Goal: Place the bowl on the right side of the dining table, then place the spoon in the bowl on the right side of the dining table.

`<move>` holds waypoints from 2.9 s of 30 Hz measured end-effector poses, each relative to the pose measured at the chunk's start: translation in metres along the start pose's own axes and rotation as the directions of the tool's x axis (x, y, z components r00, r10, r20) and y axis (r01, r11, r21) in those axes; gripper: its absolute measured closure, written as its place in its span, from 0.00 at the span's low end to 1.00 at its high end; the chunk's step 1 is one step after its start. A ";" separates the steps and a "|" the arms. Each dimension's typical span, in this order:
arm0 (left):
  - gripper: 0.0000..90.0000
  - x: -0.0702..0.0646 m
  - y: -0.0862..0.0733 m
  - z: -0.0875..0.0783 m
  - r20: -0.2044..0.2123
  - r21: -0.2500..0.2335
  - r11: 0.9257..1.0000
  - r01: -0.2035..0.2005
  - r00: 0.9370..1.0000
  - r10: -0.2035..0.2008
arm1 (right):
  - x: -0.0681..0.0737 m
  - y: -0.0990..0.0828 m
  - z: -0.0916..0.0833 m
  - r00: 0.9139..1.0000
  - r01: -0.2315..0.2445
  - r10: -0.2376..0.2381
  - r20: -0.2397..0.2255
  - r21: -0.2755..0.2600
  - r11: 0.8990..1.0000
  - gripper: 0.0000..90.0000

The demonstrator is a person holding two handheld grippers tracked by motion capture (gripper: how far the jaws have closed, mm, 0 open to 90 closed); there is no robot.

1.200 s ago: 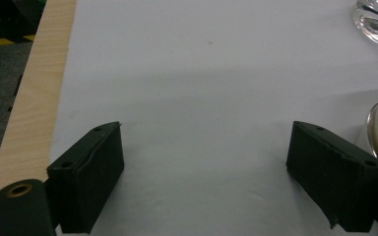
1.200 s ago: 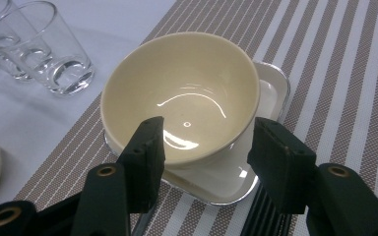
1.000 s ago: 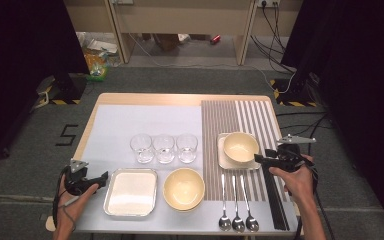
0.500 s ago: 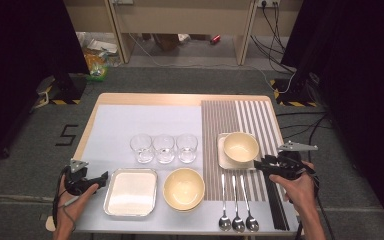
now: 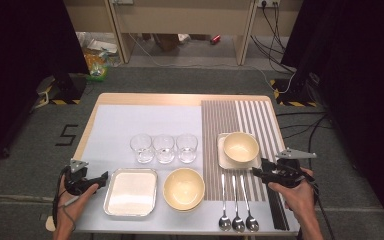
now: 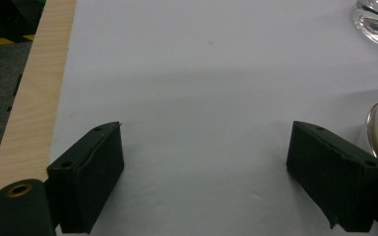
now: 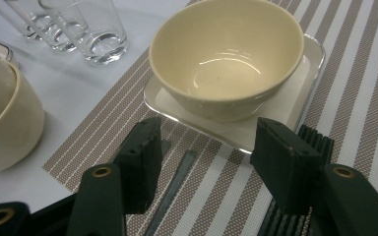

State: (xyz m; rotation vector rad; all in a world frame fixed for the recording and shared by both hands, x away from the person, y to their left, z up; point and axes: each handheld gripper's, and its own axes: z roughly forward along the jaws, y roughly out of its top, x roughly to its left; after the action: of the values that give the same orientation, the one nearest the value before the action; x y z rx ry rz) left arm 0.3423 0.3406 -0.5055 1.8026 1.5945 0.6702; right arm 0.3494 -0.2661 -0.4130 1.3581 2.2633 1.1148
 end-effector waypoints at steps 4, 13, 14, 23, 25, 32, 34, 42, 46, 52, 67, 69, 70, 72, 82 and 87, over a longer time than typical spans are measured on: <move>0.15 0.000 0.000 0.000 -0.001 0.000 1.000 -0.001 1.000 0.001 | 0.005 -0.005 0.001 1.000 0.011 -0.011 -0.009 0.002 1.000 0.50; 0.15 0.000 0.000 0.000 -0.001 0.005 1.000 -0.002 1.000 0.002 | 0.014 -0.016 0.004 0.999 0.037 -0.037 -0.014 0.023 0.999 0.50; 0.15 0.000 0.000 0.000 -0.001 0.005 1.000 -0.002 1.000 0.003 | 0.015 -0.019 0.005 0.999 0.040 -0.040 -0.018 0.024 0.999 0.50; 0.15 0.000 0.000 0.000 -0.002 0.005 1.000 -0.003 1.000 0.003 | 0.021 -0.031 0.010 0.998 0.045 -0.043 -0.042 0.040 0.998 0.50; 0.15 0.000 0.000 0.000 -0.001 0.005 1.000 -0.002 1.000 0.003 | 0.021 -0.031 0.009 0.998 0.041 -0.039 -0.042 0.042 0.998 0.50; 0.15 0.000 0.000 0.000 -0.002 0.005 1.000 -0.002 1.000 0.002 | 0.027 -0.036 0.009 0.997 0.063 -0.061 -0.038 0.051 0.997 0.50; 0.15 0.000 0.000 0.000 -0.001 0.004 1.000 -0.001 1.000 0.001 | 0.029 -0.038 0.009 0.997 0.066 -0.064 -0.045 0.053 0.996 0.50; 0.15 0.000 0.000 0.000 -0.001 0.004 1.000 -0.001 1.000 0.001 | 0.035 -0.047 0.011 0.996 0.082 -0.079 -0.041 0.068 0.994 0.50; 0.15 0.000 0.000 0.000 -0.001 0.005 1.000 -0.001 1.000 0.001 | 0.038 -0.050 0.013 0.996 0.084 -0.081 -0.044 0.071 0.994 0.50; 0.15 0.000 0.000 0.000 -0.001 0.005 1.000 -0.001 1.000 0.001 | 0.041 -0.056 0.015 0.995 0.088 -0.085 -0.045 0.076 0.993 0.50; 0.15 0.000 0.000 0.000 0.000 0.003 1.000 -0.001 1.000 0.001 | 0.048 -0.058 0.009 0.994 0.107 -0.102 -0.040 0.146 0.984 0.55; 0.15 0.000 0.000 0.000 -0.001 0.005 1.000 -0.002 1.000 0.002 | 0.049 -0.060 0.009 0.994 0.107 -0.102 -0.040 0.157 0.982 0.57; 0.15 0.000 0.000 0.000 -0.001 0.004 1.000 -0.002 1.000 0.002 | 0.049 -0.061 0.010 0.994 0.108 -0.103 -0.039 0.165 0.980 0.57; 0.15 0.000 0.000 0.000 -0.001 0.004 1.000 -0.002 1.000 0.002 | 0.050 -0.063 0.011 0.993 0.114 -0.109 -0.035 0.173 0.978 0.59; 0.15 0.000 0.000 0.000 -0.001 0.004 1.000 -0.002 1.000 0.002 | 0.052 -0.067 0.021 0.991 0.131 -0.127 -0.032 0.213 0.968 0.71; 0.15 0.000 0.000 0.000 -0.001 0.004 1.000 -0.002 1.000 0.002 | 0.054 -0.066 0.026 0.986 0.162 -0.167 -0.001 0.254 0.954 0.76</move>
State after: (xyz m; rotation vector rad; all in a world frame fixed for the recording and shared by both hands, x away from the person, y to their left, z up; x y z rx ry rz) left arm 0.3425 0.3407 -0.5055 1.8077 1.5959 0.6688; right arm 0.2947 -0.2263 -0.4707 1.2314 2.5186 0.7757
